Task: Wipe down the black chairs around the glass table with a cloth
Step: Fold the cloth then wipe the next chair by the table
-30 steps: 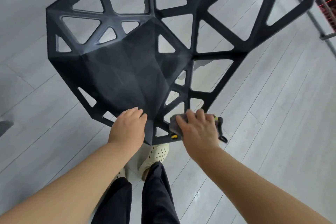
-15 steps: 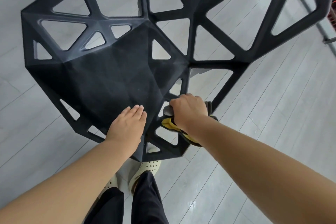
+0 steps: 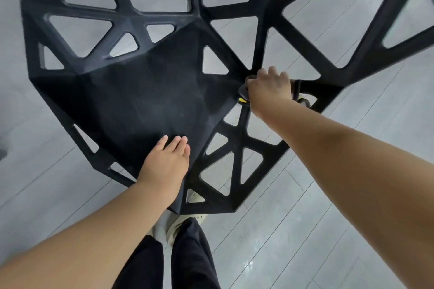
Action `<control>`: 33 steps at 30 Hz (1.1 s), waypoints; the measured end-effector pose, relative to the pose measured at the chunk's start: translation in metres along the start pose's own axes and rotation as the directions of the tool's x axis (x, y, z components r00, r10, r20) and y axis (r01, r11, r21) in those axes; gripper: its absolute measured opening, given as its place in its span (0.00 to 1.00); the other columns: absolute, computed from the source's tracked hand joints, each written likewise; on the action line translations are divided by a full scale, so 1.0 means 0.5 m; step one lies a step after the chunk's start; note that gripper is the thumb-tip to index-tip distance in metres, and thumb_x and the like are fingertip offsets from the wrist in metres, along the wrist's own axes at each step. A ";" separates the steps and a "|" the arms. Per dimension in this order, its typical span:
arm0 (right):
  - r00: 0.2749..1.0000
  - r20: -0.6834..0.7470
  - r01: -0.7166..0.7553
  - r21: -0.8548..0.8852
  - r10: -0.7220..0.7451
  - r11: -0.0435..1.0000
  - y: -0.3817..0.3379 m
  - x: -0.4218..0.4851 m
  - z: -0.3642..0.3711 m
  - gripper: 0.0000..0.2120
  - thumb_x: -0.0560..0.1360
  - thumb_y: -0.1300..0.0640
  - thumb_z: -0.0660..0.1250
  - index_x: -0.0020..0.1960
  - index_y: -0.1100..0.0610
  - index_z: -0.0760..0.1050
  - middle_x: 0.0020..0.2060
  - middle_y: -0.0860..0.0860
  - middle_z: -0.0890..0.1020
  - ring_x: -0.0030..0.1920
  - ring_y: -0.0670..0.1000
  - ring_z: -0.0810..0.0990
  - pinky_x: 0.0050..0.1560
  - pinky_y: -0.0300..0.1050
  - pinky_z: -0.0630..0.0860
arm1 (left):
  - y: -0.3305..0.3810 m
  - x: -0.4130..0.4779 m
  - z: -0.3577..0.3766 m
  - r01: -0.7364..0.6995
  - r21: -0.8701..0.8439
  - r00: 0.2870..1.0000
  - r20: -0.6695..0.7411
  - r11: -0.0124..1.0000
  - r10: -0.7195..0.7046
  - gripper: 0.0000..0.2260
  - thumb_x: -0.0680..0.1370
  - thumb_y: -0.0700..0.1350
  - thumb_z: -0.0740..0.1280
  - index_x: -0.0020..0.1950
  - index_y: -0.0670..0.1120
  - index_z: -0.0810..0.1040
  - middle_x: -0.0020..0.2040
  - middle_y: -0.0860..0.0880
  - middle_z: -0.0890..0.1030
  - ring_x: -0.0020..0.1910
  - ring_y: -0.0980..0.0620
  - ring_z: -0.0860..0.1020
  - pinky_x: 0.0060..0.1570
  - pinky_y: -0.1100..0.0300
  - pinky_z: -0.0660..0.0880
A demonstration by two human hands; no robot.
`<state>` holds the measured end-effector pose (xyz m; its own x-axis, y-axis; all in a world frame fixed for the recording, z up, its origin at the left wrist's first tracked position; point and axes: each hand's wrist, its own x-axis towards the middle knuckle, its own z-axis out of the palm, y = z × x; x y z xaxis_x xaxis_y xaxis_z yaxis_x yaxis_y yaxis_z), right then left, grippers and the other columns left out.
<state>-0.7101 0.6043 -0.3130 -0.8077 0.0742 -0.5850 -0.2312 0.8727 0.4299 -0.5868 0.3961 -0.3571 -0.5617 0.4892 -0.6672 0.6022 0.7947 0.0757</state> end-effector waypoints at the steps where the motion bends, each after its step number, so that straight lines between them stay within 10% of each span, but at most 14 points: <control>1: 1.000 -0.020 0.015 -0.001 -0.015 1.000 -0.002 -0.008 0.004 0.16 0.71 0.57 0.67 0.56 0.43 0.75 0.48 0.51 0.69 0.56 0.55 0.68 0.48 0.47 0.64 | 0.002 -0.001 -0.003 0.005 -0.009 1.000 0.000 1.000 -0.005 0.34 0.79 0.47 0.62 0.77 0.41 0.44 0.78 0.43 0.45 0.77 0.46 0.46 0.74 0.49 0.44; 9: 0.963 -0.010 0.270 0.010 -0.269 0.963 -0.014 -0.103 0.049 0.12 0.71 0.62 0.65 0.46 0.45 0.74 0.49 0.49 0.73 0.51 0.53 0.71 0.43 0.45 0.65 | 0.003 -0.008 -0.015 0.022 -0.034 1.000 0.000 0.999 -0.022 0.33 0.80 0.45 0.61 0.77 0.42 0.44 0.78 0.43 0.46 0.76 0.45 0.46 0.74 0.49 0.45; 19: 0.634 -0.002 0.773 -0.037 -0.774 0.633 -0.107 -0.211 0.026 0.10 0.77 0.53 0.61 0.56 0.53 0.75 0.47 0.51 0.76 0.50 0.53 0.75 0.51 0.48 0.71 | 0.012 -0.013 -0.020 0.038 -0.066 0.999 -0.005 0.997 -0.038 0.30 0.81 0.44 0.58 0.77 0.41 0.44 0.78 0.43 0.44 0.76 0.46 0.44 0.74 0.50 0.45; 24: 0.827 -0.200 0.531 -0.034 -0.526 0.847 -0.046 -0.111 -0.010 0.13 0.77 0.47 0.63 0.60 0.47 0.71 0.52 0.49 0.74 0.54 0.53 0.71 0.51 0.48 0.66 | 0.015 -0.013 -0.017 0.047 -0.089 0.999 -0.023 0.995 -0.049 0.30 0.81 0.43 0.58 0.77 0.41 0.44 0.78 0.43 0.44 0.77 0.47 0.45 0.75 0.50 0.46; 27: 0.954 -0.057 0.297 0.088 -0.293 0.951 -0.020 -0.041 -0.009 0.16 0.75 0.54 0.64 0.62 0.44 0.72 0.54 0.48 0.73 0.57 0.54 0.70 0.52 0.49 0.64 | 0.015 -0.013 -0.014 0.061 -0.108 0.998 -0.011 0.992 -0.063 0.31 0.80 0.42 0.59 0.77 0.41 0.45 0.78 0.43 0.44 0.77 0.47 0.45 0.74 0.51 0.47; 33: 0.896 -0.077 0.443 0.168 -0.437 0.880 -0.114 -0.116 0.045 0.15 0.77 0.49 0.62 0.64 0.44 0.72 0.62 0.46 0.71 0.60 0.53 0.68 0.54 0.48 0.65 | 0.014 -0.010 -0.014 0.058 -0.105 0.998 -0.009 0.993 -0.059 0.32 0.80 0.43 0.60 0.77 0.42 0.44 0.78 0.43 0.44 0.76 0.47 0.45 0.74 0.52 0.47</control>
<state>-0.6379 0.5609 -0.3188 -0.6647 -0.3519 -0.6590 -0.4705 0.8824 0.0034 -0.5838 0.4018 -0.3479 -0.6016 0.4443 -0.6638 0.5055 0.8552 0.1143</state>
